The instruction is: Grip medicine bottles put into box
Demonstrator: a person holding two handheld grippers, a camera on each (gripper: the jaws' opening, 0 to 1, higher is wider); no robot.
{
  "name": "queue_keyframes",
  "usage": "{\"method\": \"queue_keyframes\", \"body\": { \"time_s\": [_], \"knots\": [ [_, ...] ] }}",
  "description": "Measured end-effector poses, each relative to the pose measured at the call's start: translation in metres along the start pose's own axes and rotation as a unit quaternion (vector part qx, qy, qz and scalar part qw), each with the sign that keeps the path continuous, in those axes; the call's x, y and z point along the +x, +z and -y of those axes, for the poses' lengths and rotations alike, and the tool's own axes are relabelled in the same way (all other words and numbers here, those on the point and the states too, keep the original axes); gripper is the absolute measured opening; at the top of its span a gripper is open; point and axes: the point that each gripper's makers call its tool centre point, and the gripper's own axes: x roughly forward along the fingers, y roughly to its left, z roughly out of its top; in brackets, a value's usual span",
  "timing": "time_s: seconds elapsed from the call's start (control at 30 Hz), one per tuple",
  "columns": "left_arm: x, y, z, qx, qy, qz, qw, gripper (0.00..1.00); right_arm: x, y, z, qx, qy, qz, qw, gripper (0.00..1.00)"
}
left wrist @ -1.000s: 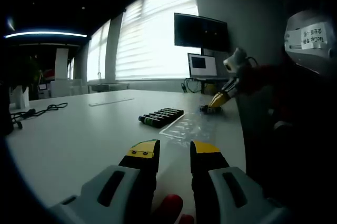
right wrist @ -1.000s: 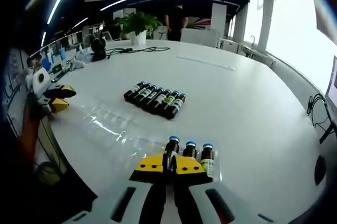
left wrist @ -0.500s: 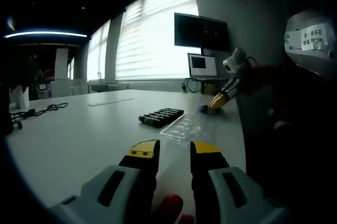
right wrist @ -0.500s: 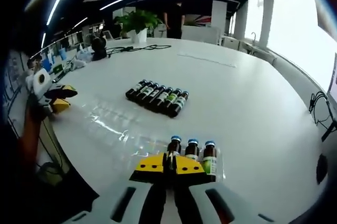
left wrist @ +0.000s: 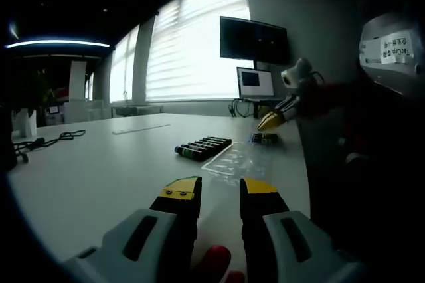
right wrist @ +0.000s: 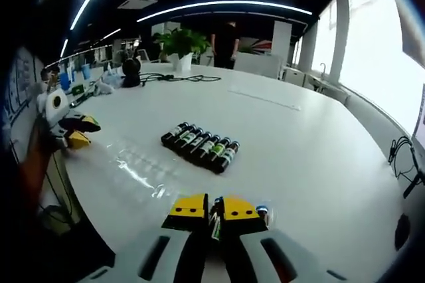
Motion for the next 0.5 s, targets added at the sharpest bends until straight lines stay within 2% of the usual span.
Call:
{"method": "queue_keyframes", "body": {
  "time_s": [0.3,0.5],
  "knots": [
    [0.000,0.000,0.000,0.001,0.001,0.000,1.0000,0.17,0.009,0.021,0.003,-0.023,0.003,-0.001,0.9997,0.04],
    [0.001,0.000,0.001,0.000,-0.001,0.001,1.0000,0.17,0.021,0.033,0.012,-0.012,0.000,-0.008,0.9999,0.05]
  ]
}}
